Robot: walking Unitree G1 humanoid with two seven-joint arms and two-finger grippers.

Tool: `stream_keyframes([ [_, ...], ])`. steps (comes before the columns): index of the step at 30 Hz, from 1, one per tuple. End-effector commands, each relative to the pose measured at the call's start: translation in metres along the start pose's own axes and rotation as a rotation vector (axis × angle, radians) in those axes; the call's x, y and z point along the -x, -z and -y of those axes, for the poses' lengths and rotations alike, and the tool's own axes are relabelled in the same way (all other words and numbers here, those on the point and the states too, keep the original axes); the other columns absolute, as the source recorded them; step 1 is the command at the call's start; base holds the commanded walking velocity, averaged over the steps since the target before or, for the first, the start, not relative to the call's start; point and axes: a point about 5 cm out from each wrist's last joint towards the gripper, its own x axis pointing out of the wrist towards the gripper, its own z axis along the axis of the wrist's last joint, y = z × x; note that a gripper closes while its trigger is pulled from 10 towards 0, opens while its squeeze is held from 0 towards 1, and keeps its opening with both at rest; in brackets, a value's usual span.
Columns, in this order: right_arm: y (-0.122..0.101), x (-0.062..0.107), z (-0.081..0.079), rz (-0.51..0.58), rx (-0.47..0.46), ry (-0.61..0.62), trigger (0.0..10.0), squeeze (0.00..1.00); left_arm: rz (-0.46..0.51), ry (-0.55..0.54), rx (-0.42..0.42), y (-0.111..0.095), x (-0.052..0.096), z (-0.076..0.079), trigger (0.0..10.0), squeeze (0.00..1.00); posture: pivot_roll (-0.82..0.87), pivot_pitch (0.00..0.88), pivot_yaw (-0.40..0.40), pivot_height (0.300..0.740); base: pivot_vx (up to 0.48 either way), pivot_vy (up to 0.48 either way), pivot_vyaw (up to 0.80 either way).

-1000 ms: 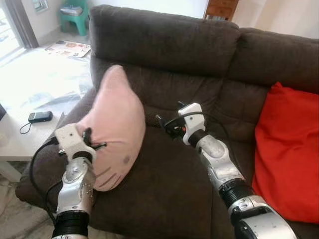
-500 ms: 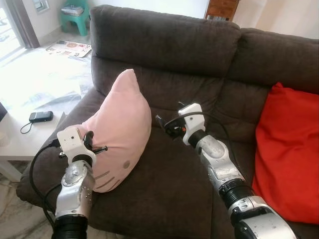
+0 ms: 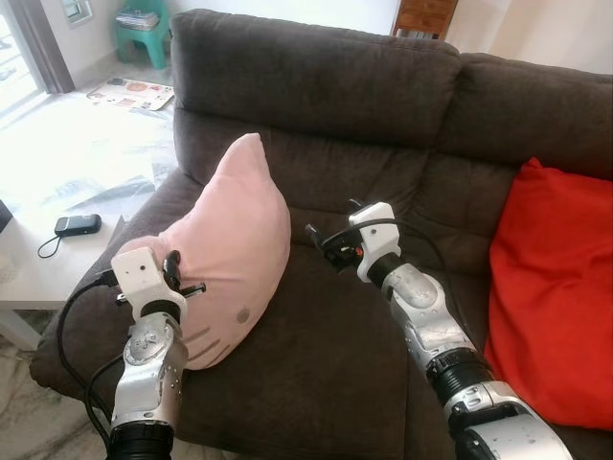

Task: Move the pillow to the sofa from floor

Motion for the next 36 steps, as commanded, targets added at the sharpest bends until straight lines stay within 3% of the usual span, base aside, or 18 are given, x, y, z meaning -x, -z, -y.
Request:
stream_keyframes([
  [1, -0.004, 0.000, 0.002, 0.017, 0.003, 0.012, 10.0, 0.00, 0.047, -0.016, -0.004, -0.009, -0.001, 0.000, 10.0, 1.00, 0.08, 0.042, -0.086, 0.740, 0.000, 0.000, 0.00],
  [14, -0.003, 0.001, 0.003, 0.018, 0.002, 0.022, 10.0, 0.00, 0.106, 0.023, -0.033, -0.023, 0.004, 0.008, 10.0, 1.00, 0.09, 0.035, -0.081, 0.740, 0.000, 0.000, 0.00],
  [16, -0.004, 0.008, 0.008, 0.072, -0.026, 0.088, 10.0, 0.00, 0.172, 0.052, -0.210, -0.029, 0.016, 0.009, 10.0, 1.00, 0.09, 0.040, -0.080, 0.740, 0.000, 0.000, 0.00],
  [19, 0.000, 0.018, 0.016, 0.096, -0.058, 0.164, 10.0, 0.00, 0.228, 0.065, -0.350, -0.034, 0.026, 0.007, 10.0, 1.00, 0.09, 0.043, -0.080, 0.740, 0.000, 0.000, 0.00],
  [21, 0.006, 0.027, 0.021, 0.096, -0.099, 0.218, 10.0, 0.00, 0.254, 0.056, -0.391, -0.037, 0.034, 0.004, 10.0, 1.00, 0.10, 0.048, -0.079, 0.740, 0.000, 0.000, 0.00],
  [22, 0.010, 0.032, 0.024, 0.090, -0.110, 0.243, 10.0, 0.00, 0.261, 0.049, -0.397, -0.038, 0.037, 0.003, 10.0, 0.66, 0.10, 0.051, -0.078, 0.740, 0.000, 0.000, 0.00],
  [23, 0.013, 0.036, 0.026, 0.084, -0.117, 0.263, 10.0, 0.00, 0.263, 0.042, -0.404, -0.039, 0.040, 0.001, 10.0, 0.20, 0.11, 0.053, -0.075, 0.740, 0.000, 0.000, 0.00],
  [24, 0.016, 0.041, 0.028, 0.080, -0.123, 0.280, 10.0, 0.00, 0.264, 0.035, -0.413, -0.038, 0.042, -0.002, 10.0, 0.00, 0.10, 0.054, -0.074, 0.740, 0.000, 0.000, 0.00],
  [27, 0.030, 0.060, 0.037, 0.044, -0.127, 0.345, 10.0, 0.00, 0.219, -0.015, -0.415, -0.029, 0.049, -0.016, 10.0, 0.00, 0.10, 0.048, -0.065, 0.740, 0.000, 0.000, 0.00],
  [36, 0.054, 0.096, 0.063, -0.048, -0.115, 0.446, 10.0, 0.00, 0.157, 0.032, -0.425, -0.017, 0.052, -0.021, 10.0, 0.00, 0.09, 0.003, -0.029, 0.740, 0.000, 0.000, 0.00],
])
